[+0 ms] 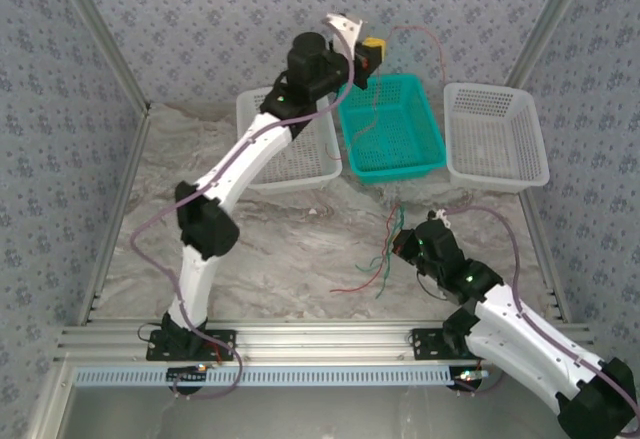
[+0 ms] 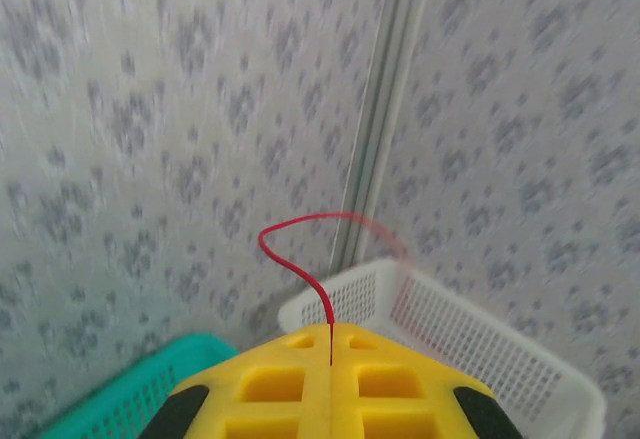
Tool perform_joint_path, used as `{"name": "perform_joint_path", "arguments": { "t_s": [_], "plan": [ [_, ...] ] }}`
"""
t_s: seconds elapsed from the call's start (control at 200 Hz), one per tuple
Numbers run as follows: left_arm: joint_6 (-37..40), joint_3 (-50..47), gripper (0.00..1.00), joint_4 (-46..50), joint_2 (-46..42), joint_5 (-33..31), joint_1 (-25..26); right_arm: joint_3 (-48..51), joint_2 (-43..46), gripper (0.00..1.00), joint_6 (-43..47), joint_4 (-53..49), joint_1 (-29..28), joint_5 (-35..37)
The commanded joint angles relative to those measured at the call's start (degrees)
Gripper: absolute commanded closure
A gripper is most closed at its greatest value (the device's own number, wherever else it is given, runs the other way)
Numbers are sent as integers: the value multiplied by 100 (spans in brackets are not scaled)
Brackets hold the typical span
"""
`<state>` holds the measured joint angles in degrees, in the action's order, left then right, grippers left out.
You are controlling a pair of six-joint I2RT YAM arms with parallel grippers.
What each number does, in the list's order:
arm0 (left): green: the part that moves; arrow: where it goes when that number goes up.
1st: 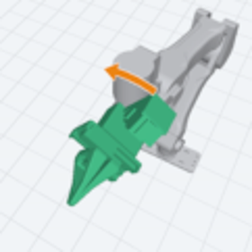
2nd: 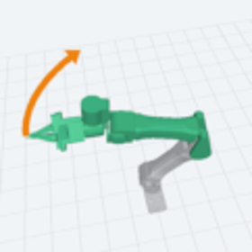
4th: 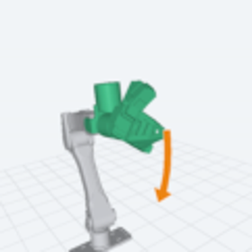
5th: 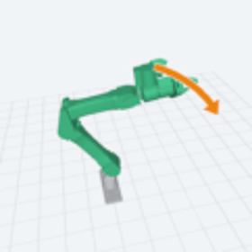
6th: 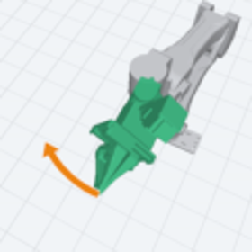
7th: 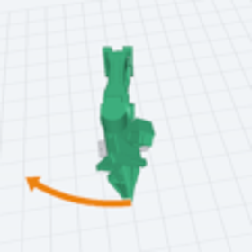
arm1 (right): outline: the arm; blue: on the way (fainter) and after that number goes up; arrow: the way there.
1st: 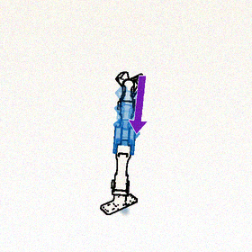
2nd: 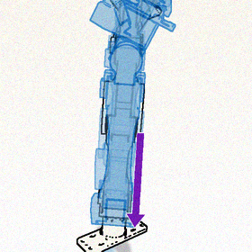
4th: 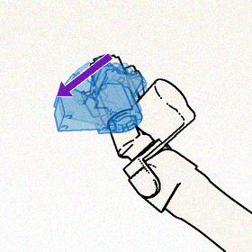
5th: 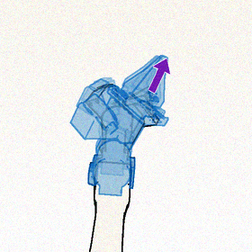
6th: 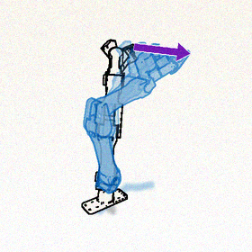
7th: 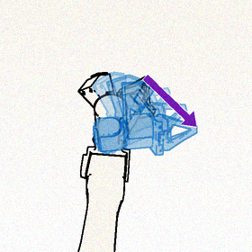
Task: Untangle the cables
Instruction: Place the cable into the container.
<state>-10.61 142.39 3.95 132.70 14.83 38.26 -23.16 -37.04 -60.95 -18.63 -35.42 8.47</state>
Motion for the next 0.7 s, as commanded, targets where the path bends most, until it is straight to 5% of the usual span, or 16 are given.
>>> {"name": "perform_joint_path", "arguments": {
  "t_s": [0.0,0.14,0.29,0.395,0.695],
  "plan": [
    [-90,1229,100,1099,761,-116,-3,39,150,100,-162,-190,-52,198],
    [-193,2297,94,1948,1484,-398,-23,21,238,100,-164,-296,-57,214],
    [-213,2266,54,2268,1540,-478,-37,37,241,100,-188,-290,-63,251],
    [-167,2269,36,2369,1433,-447,-32,14,247,100,-190,-282,-65,276],
    [5,2267,38,3109,362,-61,-34,-69,248,100,-78,-432,-61,461]
  ]
}}
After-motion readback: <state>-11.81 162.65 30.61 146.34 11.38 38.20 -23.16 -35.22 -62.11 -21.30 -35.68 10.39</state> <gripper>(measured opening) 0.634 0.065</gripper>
